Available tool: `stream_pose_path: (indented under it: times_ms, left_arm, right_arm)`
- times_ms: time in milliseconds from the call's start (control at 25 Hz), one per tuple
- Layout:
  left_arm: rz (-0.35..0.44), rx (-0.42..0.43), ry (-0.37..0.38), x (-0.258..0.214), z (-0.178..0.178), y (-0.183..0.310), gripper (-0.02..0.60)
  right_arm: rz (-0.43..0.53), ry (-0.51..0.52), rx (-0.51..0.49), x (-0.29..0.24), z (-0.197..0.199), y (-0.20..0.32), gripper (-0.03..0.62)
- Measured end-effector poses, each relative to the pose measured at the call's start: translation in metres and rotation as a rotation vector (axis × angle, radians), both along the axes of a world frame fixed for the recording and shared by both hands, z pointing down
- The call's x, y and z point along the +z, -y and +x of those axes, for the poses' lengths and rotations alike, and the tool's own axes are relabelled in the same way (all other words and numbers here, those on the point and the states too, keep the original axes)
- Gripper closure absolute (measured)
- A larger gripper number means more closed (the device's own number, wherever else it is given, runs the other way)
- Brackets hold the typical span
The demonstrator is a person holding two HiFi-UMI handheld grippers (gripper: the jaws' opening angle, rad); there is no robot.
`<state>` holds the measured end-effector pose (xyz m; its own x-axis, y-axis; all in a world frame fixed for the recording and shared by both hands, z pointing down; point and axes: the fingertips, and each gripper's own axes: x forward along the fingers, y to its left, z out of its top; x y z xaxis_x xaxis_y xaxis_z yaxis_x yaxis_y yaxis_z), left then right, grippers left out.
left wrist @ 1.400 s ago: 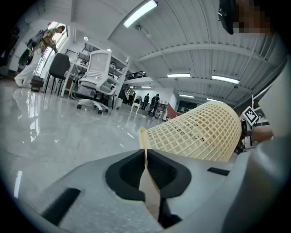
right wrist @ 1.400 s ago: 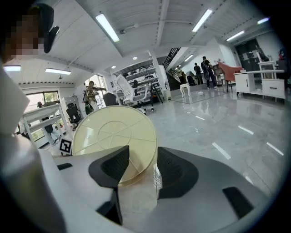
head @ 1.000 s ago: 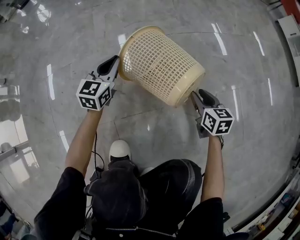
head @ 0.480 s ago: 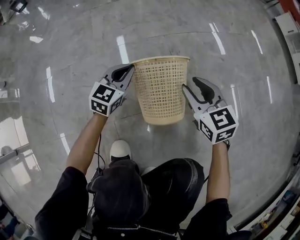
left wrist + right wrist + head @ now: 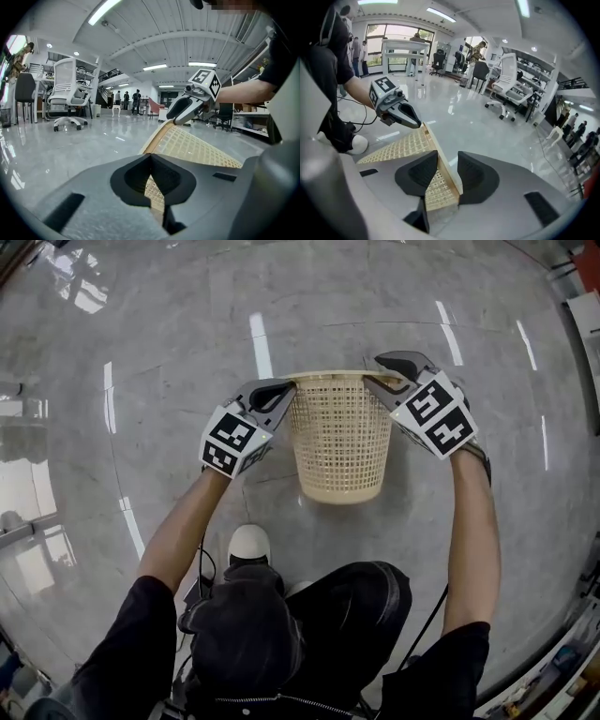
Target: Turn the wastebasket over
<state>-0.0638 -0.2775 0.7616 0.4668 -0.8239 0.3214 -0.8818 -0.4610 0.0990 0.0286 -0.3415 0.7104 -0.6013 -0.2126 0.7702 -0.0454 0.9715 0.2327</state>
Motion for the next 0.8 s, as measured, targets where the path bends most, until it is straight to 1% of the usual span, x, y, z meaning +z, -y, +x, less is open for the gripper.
stream_pose_path:
  times_ms: [40,80,160,200,320,400,520,600,720,800]
  left_arm:
    - [-0.001,0.001,-0.006,-0.001,-0.001,-0.001,0.577]
    - [-0.005,0.002,-0.013,0.000,-0.002,-0.004,0.577]
    - [-0.014,0.002,-0.032,0.000,-0.004,-0.007,0.577]
    - [-0.016,0.001,-0.041,0.000,-0.005,-0.008,0.577]
    - [-0.015,0.000,-0.044,0.001,-0.008,-0.009,0.577]
    - [-0.009,0.000,-0.041,-0.001,-0.009,-0.009,0.577]
    - [-0.001,-0.014,-0.048,-0.007,-0.015,-0.005,0.577]
    - [-0.001,-0.027,-0.068,-0.012,-0.016,-0.002,0.577]
    - [-0.011,-0.021,-0.102,-0.015,-0.009,0.003,0.577]
    - [-0.019,-0.028,-0.125,-0.012,-0.003,0.010,0.577]
  right_arm:
    - [-0.019,-0.009,-0.022,0.001,0.000,-0.002,0.471]
    - [-0.027,-0.017,-0.046,0.002,-0.001,-0.005,0.513]
    - [-0.008,-0.036,-0.093,0.002,-0.003,-0.008,0.525]
    - [0.027,-0.053,-0.119,0.001,-0.005,-0.009,0.534]
    - [0.174,-0.121,-0.207,0.001,-0.011,-0.011,0.559]
    - [0.253,-0.139,-0.224,-0.003,-0.012,-0.007,0.571]
    - [0.324,-0.092,-0.172,-0.015,-0.013,0.010,0.572]
    - [0.394,-0.076,-0.137,-0.026,-0.013,0.025,0.572]
    - [0.553,-0.063,-0.059,-0.050,-0.016,0.048,0.572]
    - [0.651,-0.056,-0.003,-0.063,-0.019,0.054,0.572]
